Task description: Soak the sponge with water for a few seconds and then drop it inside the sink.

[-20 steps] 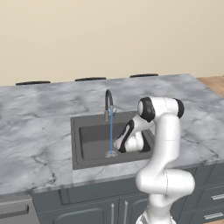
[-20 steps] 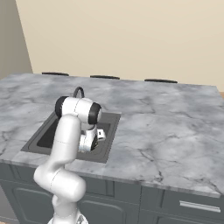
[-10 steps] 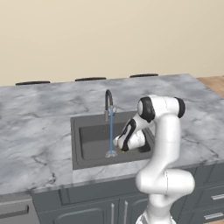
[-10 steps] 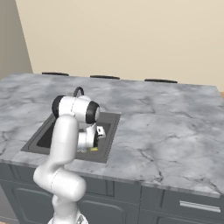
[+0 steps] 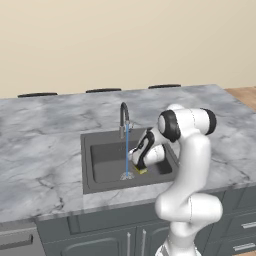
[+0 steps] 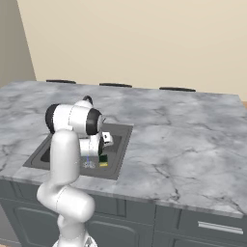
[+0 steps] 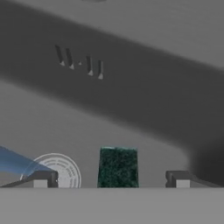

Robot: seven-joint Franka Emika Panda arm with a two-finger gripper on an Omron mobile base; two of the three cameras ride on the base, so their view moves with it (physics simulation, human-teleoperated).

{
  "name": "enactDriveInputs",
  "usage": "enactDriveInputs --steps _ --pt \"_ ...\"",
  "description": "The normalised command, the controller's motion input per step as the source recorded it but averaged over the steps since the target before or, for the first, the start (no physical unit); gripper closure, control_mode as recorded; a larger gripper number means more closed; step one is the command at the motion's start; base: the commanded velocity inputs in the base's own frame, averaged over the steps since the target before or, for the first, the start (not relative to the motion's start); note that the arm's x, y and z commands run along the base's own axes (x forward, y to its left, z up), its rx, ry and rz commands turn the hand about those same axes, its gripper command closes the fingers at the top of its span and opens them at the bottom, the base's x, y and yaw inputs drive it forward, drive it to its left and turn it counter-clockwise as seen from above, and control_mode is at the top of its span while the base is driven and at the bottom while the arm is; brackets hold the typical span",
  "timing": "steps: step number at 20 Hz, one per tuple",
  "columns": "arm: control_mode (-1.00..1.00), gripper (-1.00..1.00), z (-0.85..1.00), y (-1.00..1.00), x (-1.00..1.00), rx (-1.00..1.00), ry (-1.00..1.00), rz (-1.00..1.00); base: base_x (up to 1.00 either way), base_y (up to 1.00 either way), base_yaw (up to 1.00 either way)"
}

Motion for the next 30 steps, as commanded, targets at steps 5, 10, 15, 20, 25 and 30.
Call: enactDriveInputs --steps 5,10,15,20,25,30 --pt "-1.00 -1.00 0.36 -0.12 0.00 0.00 0.00 0.00 0.00 0.00 0.00" --pt "-1.00 -1.00 0.21 -0.32 0.00 0.00 0.00 -0.04 0.00 0.00 0.00" --pt "-1.00 -1.00 0.39 -0.32 0.00 0.00 0.00 -0.03 0.00 0.00 0.00" --pt "-1.00 -1.00 0.53 -0.17 0.04 0.00 0.00 0.00 0.00 0.00 0.00" --pt "-1.00 -1.00 0.64 -0.07 0.00 0.00 0.00 0.00 0.00 0.00 0.00" --pt "-1.00 -1.00 0.77 -0.03 0.00 0.00 0.00 0.00 0.00 0.00 0.00"
